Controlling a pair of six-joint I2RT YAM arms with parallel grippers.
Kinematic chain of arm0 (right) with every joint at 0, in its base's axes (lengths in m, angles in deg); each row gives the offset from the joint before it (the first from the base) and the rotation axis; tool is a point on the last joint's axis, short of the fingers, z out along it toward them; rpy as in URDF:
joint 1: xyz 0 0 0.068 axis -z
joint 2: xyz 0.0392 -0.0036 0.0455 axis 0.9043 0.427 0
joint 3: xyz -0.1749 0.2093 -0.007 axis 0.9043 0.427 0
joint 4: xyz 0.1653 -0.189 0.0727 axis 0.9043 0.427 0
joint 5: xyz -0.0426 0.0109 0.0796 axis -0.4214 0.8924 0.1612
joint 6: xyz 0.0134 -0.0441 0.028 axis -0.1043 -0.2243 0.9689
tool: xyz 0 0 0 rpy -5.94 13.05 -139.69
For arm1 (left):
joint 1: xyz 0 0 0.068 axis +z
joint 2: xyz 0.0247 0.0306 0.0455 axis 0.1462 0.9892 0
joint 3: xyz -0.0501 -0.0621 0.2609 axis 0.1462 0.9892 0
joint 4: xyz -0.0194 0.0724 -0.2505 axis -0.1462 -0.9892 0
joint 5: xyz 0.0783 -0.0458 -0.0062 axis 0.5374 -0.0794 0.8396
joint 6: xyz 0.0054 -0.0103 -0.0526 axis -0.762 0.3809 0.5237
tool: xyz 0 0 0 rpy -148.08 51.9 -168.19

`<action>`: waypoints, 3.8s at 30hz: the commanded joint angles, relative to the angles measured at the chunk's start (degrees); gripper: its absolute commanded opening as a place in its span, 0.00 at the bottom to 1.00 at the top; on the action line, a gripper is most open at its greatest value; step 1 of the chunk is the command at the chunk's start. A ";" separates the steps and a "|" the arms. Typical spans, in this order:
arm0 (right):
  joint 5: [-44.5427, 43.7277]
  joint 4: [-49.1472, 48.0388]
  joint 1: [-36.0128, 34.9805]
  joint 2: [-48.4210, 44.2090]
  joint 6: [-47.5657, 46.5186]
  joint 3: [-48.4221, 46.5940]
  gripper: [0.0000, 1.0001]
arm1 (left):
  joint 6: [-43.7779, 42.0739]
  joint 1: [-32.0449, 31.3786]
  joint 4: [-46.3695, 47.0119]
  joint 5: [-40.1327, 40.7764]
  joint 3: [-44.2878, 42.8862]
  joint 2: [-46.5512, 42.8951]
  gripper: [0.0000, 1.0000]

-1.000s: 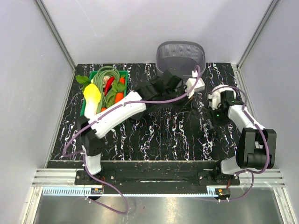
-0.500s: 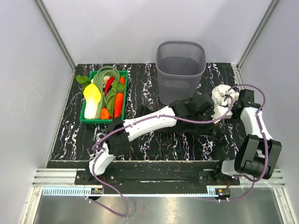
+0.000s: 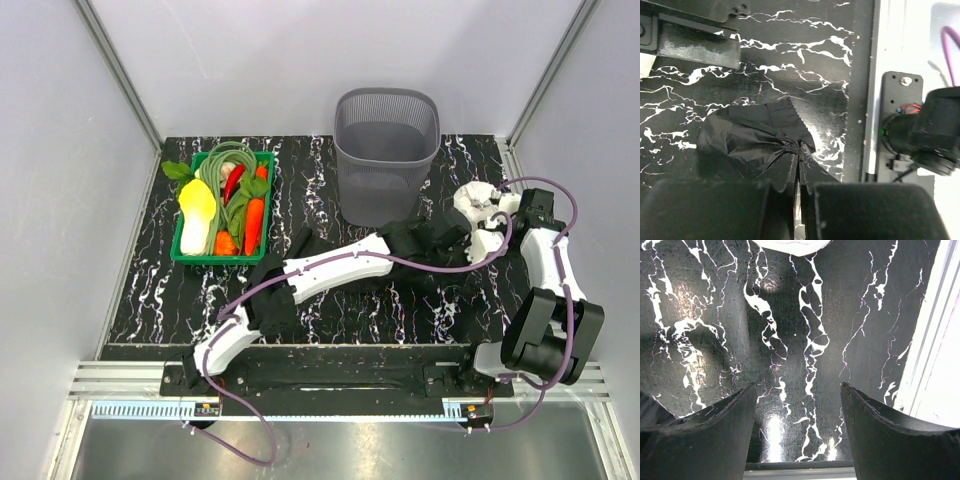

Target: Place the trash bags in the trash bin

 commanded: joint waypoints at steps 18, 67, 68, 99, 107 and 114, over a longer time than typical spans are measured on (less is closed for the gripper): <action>1.31 -1.97 0.62 2.62 -0.63 -0.99 0.73 | -2.25 -0.02 6.55 8.92 -5.11 8.45 0.98; 18.64 6.84 -28.98 6.13 -6.43 -15.14 0.74 | -14.54 35.04 -6.02 7.87 43.49 -37.09 0.99; 17.93 5.77 -31.00 7.01 -6.34 -15.23 0.74 | -15.51 35.83 -6.37 7.17 43.49 -36.74 0.99; 9.06 -14.63 -50.62 26.00 -10.99 -3.98 0.27 | -17.72 41.02 -7.96 8.30 36.55 -11.42 0.72; -3.24 -14.89 -50.62 25.22 -17.41 0.93 0.02 | -17.37 41.02 -8.04 6.99 36.55 -11.42 0.60; -9.31 -14.54 -50.62 20.73 -18.91 5.42 0.00 | -18.16 41.02 -9.45 5.85 36.37 -11.07 0.47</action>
